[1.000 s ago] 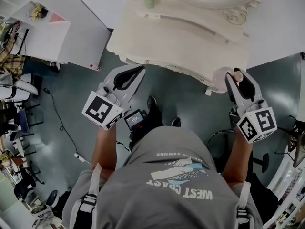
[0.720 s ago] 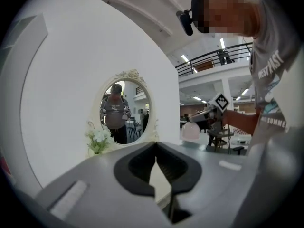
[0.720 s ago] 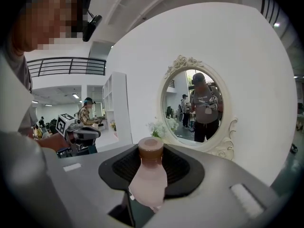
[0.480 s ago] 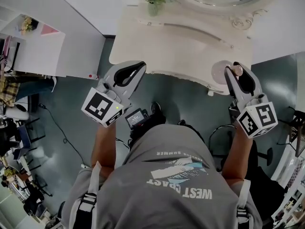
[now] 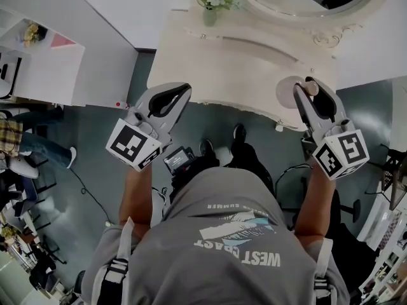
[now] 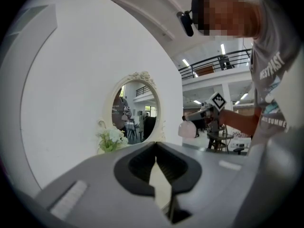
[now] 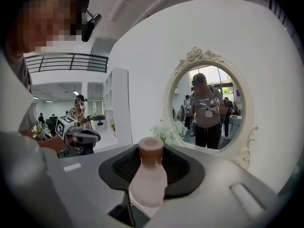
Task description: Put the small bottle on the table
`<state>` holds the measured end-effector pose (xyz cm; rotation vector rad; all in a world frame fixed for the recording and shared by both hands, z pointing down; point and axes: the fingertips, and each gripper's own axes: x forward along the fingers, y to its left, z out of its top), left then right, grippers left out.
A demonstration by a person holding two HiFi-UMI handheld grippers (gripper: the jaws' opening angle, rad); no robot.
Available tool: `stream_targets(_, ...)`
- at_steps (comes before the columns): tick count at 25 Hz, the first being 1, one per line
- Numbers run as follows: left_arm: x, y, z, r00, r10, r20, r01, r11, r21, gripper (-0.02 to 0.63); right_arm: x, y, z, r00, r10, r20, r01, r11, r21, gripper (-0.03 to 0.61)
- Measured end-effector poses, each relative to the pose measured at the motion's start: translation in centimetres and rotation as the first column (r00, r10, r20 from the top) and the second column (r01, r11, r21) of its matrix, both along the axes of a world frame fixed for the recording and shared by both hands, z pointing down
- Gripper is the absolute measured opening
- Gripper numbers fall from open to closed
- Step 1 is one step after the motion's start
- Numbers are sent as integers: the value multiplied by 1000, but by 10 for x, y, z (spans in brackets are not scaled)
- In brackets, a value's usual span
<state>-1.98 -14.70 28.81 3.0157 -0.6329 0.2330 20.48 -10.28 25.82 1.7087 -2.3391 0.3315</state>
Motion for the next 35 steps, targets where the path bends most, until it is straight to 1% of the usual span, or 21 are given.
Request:
stream_targets(4,2,-15,8,999,-40,18,40,999,-11,2,3,-27,10,999,-45,11,45,999,-11,143)
stream_targets(9,3,-34,6,995,-96,22,97,995,-26,2,3,-62,18,994,-105,32,106,994,-30,143)
stream_targets(15,2,-62,10,982,-188,29,189,981,-42,2,2,-114,34,981,-190,42,192,979,-67,143)
stream_targets(19,1,-80,21,973,-229,37,231,971,-56,2,-2,-150,55,972,-231,51,235,968,-85,143)
stream_targets(24,-10,-87,32,951,-304,53,307,948,-86,2,-17,-180,79,951,-303,68,309,942,-129,143)
stream_targets(29,-13,-92,46,934,-353,54,357,928,-107,2,-23,-203,106,936,-343,82,352,922,-160,143)
stream_targets(32,-16,-100,65,917,-393,61,398,908,-132,2,-29,-222,137,923,-371,101,384,902,-196,143)
stream_targets(35,-24,-101,74,902,-426,67,431,890,-149,2,-40,-235,158,912,-394,116,410,883,-226,143)
